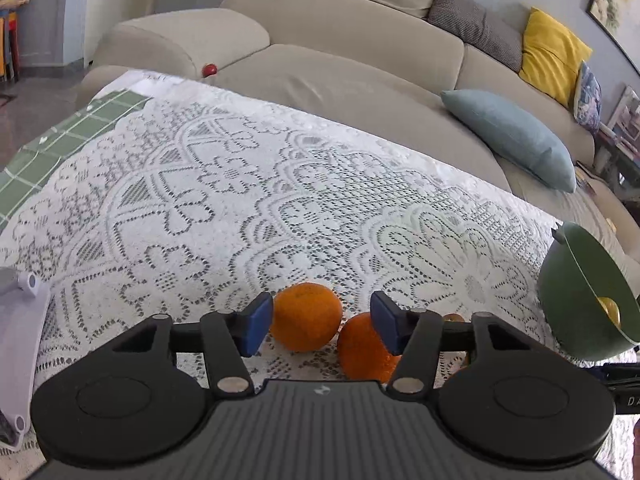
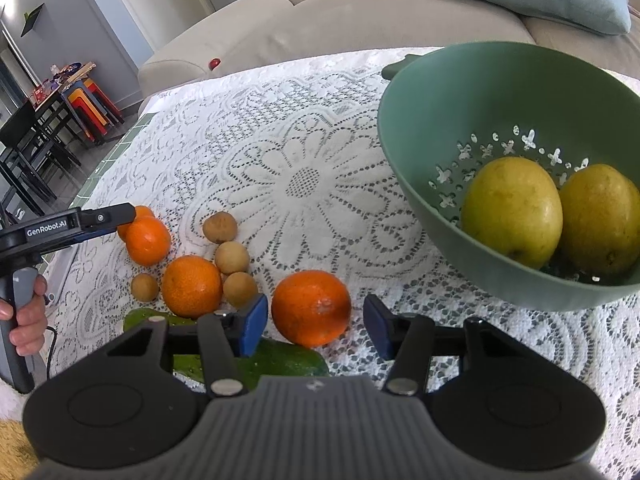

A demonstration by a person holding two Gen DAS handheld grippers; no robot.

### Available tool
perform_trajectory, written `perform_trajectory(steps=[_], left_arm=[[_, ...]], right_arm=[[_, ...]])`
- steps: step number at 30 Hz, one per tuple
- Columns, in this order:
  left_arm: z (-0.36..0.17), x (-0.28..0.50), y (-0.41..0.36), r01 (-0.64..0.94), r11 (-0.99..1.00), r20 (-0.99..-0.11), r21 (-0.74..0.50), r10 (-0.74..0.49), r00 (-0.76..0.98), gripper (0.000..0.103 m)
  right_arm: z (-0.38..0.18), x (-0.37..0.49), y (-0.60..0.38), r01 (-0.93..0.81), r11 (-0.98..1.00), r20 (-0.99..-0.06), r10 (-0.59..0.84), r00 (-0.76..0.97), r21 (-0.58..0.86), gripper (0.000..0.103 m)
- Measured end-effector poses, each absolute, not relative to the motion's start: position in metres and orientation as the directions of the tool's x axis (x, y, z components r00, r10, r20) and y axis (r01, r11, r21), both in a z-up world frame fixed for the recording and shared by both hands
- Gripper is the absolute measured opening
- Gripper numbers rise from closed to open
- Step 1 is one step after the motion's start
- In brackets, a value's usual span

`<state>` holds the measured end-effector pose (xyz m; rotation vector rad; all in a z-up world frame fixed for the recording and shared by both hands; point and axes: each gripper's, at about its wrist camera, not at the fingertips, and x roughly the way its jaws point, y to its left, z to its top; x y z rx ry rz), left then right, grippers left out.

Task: Organize fruits
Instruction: 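Grasp a tangerine with the left tool while the right tool grasps another tangerine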

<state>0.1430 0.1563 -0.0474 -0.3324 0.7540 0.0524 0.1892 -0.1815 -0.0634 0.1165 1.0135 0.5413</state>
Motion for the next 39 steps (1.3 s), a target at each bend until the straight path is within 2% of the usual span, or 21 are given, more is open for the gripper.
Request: perform_trajectory(steps=[6, 17, 21, 24, 31, 39], left_arm=[[-0.051, 0.143, 0.169, -0.203, 0.918, -0.697, -0.34, -0.102, 0.71, 0.064], [-0.063, 0.149, 0.162, -0.214, 0.93, -0.717, -0.299, -0.071, 0.694, 0.061], [-0.067, 0.152, 0.159, -0.216, 0.934, -0.712, -0.285, -0.056, 0.7, 0.053], [-0.066, 0.151, 0.155, -0.212, 0.94, -0.714, -0.267, -0.046, 0.698, 0.052], [-0.065, 0.15, 0.151, -0.212, 0.946, -0.711, -0.244, -0.026, 0.703, 0.052], [-0.049, 0.142, 0.148, -0.221, 0.946, -0.667, -0.238, 0.006, 0.745, 0.052]], right_arm=[[-0.064, 0.19, -0.18, -0.38, 0.86, -0.774, 0.485, 0.408, 0.339, 0.052], [-0.067, 0.192, -0.178, -0.38, 0.86, -0.779, 0.485, 0.398, 0.341, 0.052], [-0.068, 0.193, -0.179, -0.375, 0.86, -0.781, 0.485, 0.393, 0.346, 0.047], [-0.069, 0.193, -0.181, -0.376, 0.854, -0.78, 0.496, 0.382, 0.359, 0.042], [-0.068, 0.192, -0.178, -0.387, 0.854, -0.779, 0.492, 0.389, 0.347, 0.041], [-0.056, 0.186, -0.173, -0.448, 0.845, -0.757, 0.491, 0.431, 0.292, 0.041]])
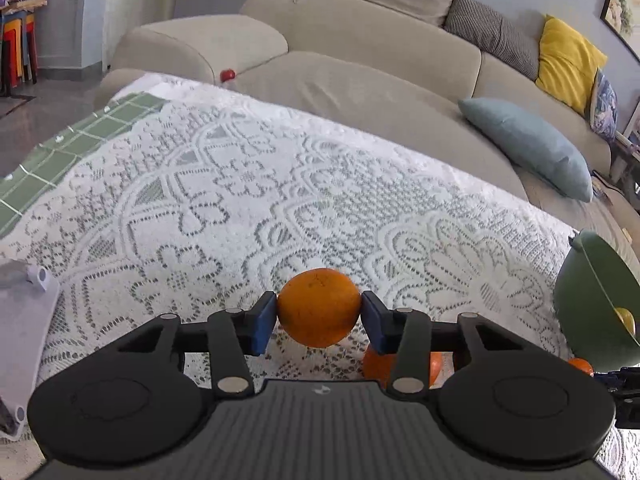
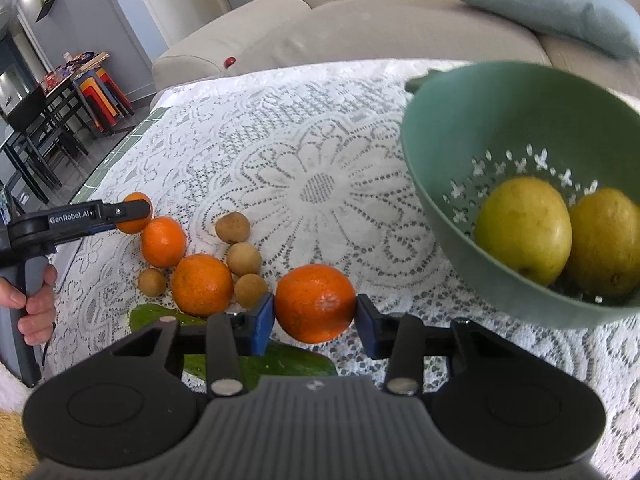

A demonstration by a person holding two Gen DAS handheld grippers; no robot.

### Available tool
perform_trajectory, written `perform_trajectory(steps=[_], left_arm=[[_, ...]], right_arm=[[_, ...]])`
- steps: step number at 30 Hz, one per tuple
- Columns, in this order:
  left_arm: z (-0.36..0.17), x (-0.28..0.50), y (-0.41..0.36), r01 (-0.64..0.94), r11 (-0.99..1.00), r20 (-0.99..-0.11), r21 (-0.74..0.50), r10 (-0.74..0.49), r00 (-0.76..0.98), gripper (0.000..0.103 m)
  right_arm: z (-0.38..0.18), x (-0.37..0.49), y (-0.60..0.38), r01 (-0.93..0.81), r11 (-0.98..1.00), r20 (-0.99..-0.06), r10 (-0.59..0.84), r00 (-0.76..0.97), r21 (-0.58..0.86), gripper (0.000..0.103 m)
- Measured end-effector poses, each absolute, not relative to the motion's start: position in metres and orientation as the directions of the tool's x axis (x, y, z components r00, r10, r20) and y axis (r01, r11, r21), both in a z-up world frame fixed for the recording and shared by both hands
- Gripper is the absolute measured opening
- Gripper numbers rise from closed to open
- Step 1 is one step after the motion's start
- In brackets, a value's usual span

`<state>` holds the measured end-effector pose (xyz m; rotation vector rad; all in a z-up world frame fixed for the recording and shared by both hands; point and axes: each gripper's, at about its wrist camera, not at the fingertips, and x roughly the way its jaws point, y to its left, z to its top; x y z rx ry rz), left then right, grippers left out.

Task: Organize fruits
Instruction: 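Grasp a tangerine with the left tool while the right tool grasps another tangerine, then carry both tangerines over the green colander and lower them in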

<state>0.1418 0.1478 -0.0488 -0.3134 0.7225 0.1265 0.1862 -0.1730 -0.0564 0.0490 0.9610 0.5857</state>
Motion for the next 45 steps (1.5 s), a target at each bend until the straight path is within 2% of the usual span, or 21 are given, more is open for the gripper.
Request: perform_trajectory(steps=[4, 13, 30, 45], left_arm=[[-0.037, 0.14, 0.14, -0.201, 0.952, -0.64, -0.233, 0.006, 0.768, 0.052], [-0.011, 0.138, 0.098, -0.077, 0.97, -0.589, -0.23, -0.076, 0.805, 0.052], [0.013, 0.171, -0.005, 0.126, 0.956, -0.559, -0.266, -0.26, 0.788, 0.051], [0.012, 0.219, -0.088, 0.273, 0.925, -0.586, -0.264, -0.378, 0.717, 0.051]], right_arm=[[-0.048, 0.184, -0.168, -0.488, 0.835, -0.739, 0.493, 0.46, 0.254, 0.041], [-0.016, 0.177, -0.167, -0.568, 0.813, -0.654, 0.502, 0.566, 0.133, 0.041], [0.008, 0.197, -0.206, -0.494, 0.868, -0.59, 0.418, 0.69, 0.038, 0.04], [-0.013, 0.228, -0.248, -0.371, 0.926, -0.649, 0.24, 0.722, -0.07, 0.04]])
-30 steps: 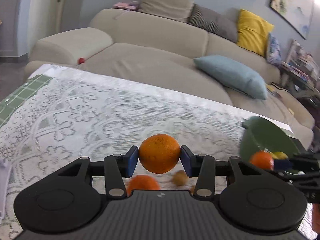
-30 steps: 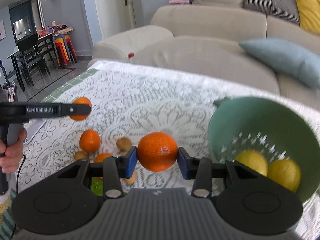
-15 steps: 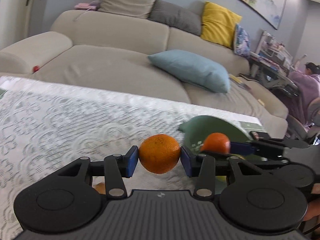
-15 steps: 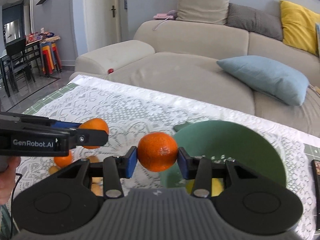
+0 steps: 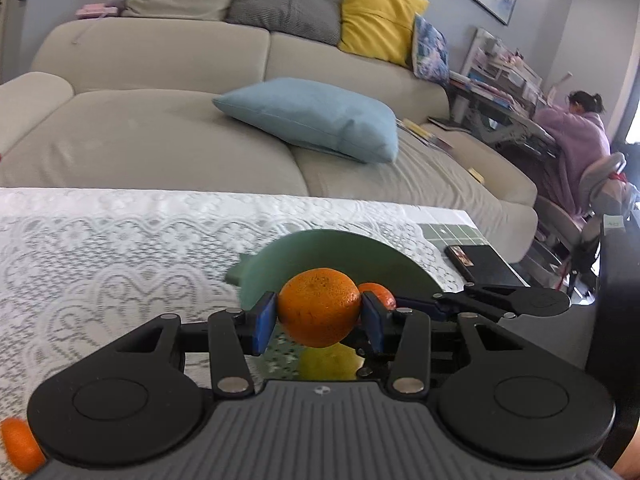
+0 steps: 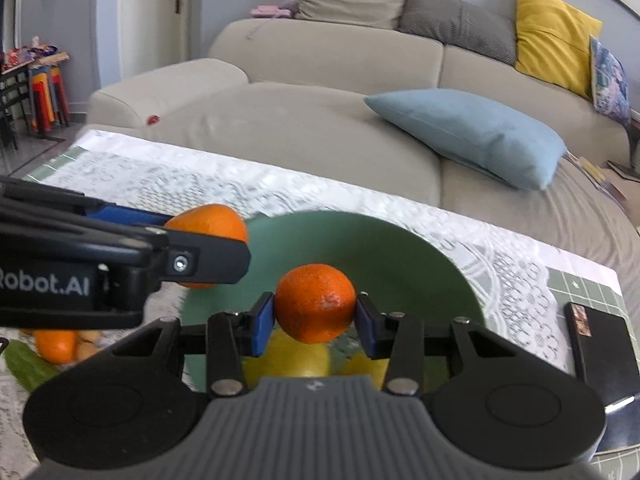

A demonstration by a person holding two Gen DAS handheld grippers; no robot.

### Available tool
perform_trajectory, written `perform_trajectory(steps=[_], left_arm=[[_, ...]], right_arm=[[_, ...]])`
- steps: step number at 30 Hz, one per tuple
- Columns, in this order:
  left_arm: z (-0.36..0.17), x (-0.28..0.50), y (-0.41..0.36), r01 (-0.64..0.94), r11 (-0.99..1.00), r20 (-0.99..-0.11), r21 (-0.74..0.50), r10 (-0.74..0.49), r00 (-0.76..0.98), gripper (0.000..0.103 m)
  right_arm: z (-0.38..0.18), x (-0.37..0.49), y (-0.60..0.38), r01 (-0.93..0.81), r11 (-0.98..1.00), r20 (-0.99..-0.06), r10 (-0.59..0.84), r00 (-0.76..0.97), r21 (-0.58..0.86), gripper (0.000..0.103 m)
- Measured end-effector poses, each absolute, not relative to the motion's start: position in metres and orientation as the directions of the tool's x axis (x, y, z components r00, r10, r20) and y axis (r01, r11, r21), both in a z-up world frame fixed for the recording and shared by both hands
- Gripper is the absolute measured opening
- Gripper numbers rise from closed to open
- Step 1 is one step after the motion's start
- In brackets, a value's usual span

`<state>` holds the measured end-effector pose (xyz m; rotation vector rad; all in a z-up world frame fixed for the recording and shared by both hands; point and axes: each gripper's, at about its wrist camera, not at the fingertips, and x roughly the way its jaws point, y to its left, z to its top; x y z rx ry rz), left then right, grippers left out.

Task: Organize fruits
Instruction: 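Carry both tangerines over the green colander and lower them in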

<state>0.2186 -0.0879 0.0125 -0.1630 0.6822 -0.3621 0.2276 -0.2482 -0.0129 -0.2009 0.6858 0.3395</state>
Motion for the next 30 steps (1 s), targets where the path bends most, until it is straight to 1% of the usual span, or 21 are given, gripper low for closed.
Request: perform_trajectory(steps=[4, 11, 19, 30], left_arm=[[0.007, 0.228, -0.1, 0.299, 0.919, -0.601, -0.259, -0.395, 0.694, 0.051], [-0.005, 0.235, -0.107, 0.323, 0.906, -0.622, -0.272, -0.422, 0.659, 0.051], [-0.01, 0.243, -0.11, 0.316, 0.909, -0.636, -0.272, -0.416, 0.649, 0.051], [-0.016, 0.251, -0.108, 0.259, 0.931, -0.661, -0.258, -0.366, 0.656, 0.052]], right_arm=[[-0.019, 0.233, -0.255, -0.348, 0.932, -0.659, 0.203, 0.724, -0.096, 0.04], [-0.029, 0.24, -0.256, -0.351, 0.93, -0.683, 0.185, 0.707, -0.111, 0.04], [-0.031, 0.241, -0.255, -0.359, 0.923, -0.676, 0.18, 0.715, -0.135, 0.04], [-0.033, 0.242, -0.256, -0.362, 0.922, -0.67, 0.181, 0.72, -0.14, 0.041]])
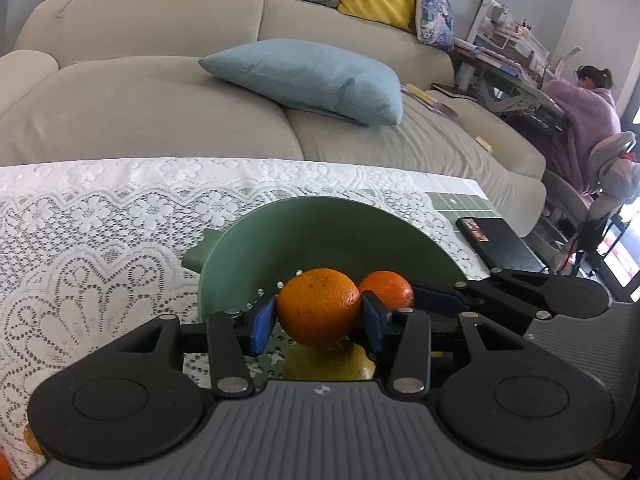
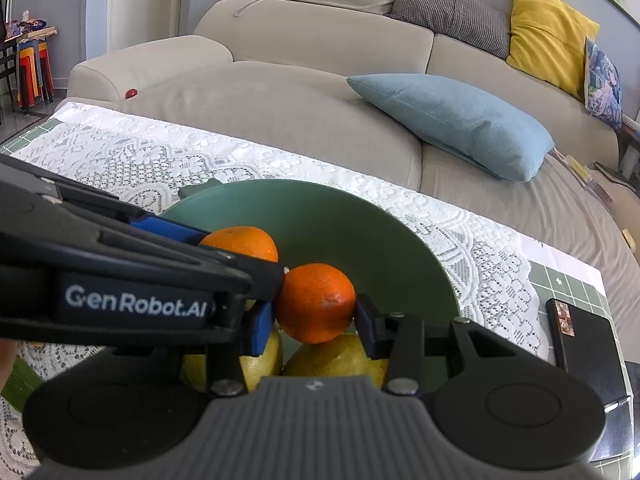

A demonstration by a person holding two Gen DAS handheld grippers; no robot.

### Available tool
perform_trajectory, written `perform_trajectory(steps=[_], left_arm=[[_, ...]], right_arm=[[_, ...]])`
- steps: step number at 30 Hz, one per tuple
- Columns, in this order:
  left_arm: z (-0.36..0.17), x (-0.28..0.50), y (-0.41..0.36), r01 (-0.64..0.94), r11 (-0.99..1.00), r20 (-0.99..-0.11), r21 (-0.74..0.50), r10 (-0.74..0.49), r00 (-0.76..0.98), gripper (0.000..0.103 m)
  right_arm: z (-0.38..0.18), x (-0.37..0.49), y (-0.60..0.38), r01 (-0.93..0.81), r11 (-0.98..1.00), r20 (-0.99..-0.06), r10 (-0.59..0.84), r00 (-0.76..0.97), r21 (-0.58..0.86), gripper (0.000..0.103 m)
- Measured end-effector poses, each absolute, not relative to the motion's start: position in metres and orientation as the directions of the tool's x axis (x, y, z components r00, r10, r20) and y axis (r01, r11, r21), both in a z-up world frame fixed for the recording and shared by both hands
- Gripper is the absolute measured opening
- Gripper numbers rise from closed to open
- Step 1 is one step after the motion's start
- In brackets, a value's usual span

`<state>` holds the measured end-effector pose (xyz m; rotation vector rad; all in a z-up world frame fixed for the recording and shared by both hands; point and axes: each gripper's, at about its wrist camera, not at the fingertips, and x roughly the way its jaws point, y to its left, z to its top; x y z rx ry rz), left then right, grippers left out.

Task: Organize fruits
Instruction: 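Carry both tangerines over the green colander and lower them in, then open both tools to drop the tangerines into the colander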

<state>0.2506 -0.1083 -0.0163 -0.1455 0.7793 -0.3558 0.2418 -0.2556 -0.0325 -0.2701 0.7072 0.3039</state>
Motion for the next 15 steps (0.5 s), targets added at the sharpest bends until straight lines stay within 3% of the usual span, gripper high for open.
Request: perform_trajectory(steps=[7, 15], left_arm=[[-0.017, 0.249, -0.103, 0.24, 0.934, -0.662, -0.265, -0.357, 0.66, 0.062], [-0.003, 0.241, -0.094, 0.226, 0.929, -0.631, -0.292, -0.365, 0.684, 0.064]], right_arm=[[-0.033, 0.241, -0.254, -0.362, 0.921, -0.67, 0.177, 0.721, -0.147, 0.041], [-0.026, 0.239, -0.26, -0.353, 0.93, -0.655, 0.203, 0.728, -0.105, 0.043]])
